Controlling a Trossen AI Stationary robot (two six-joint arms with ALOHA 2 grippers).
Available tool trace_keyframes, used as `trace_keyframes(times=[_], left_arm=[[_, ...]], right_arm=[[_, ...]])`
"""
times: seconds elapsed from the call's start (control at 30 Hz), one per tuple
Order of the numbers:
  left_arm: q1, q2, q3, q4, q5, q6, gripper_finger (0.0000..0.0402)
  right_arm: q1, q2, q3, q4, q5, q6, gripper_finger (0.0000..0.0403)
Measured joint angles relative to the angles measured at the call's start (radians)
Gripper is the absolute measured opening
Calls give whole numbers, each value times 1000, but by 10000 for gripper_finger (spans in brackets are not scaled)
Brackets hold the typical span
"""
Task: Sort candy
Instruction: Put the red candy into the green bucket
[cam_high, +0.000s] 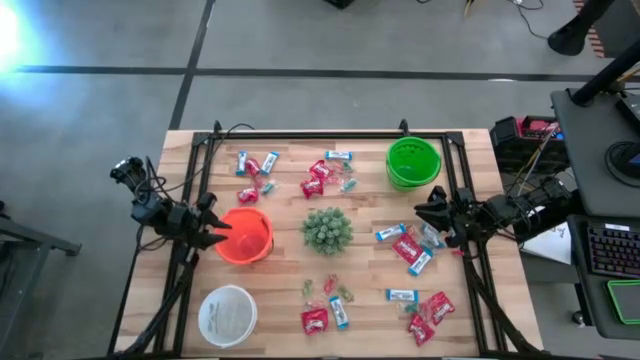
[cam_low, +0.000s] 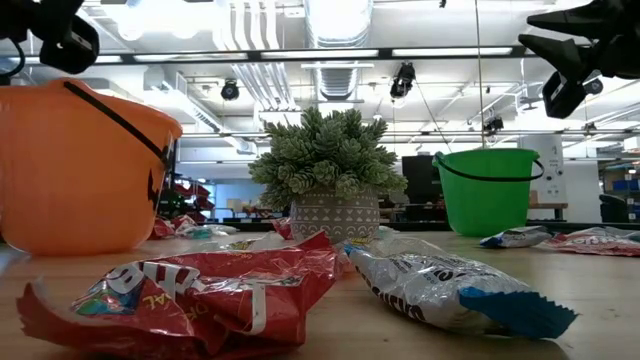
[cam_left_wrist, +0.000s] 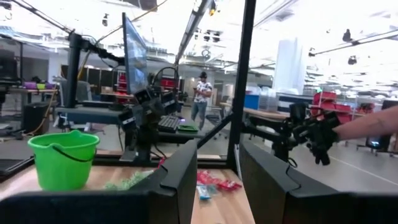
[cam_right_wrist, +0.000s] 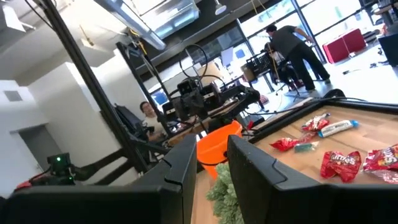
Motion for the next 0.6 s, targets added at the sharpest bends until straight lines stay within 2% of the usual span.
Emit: trace_keyframes(times=[0.27, 0.6], left_arm=[[0, 0, 0, 71, 1, 18, 103], [1, 1, 0, 68, 2, 4, 103]], right_arm=[[0, 0, 0, 0, 0, -4, 84], [0, 0, 0, 0, 0, -4, 84]])
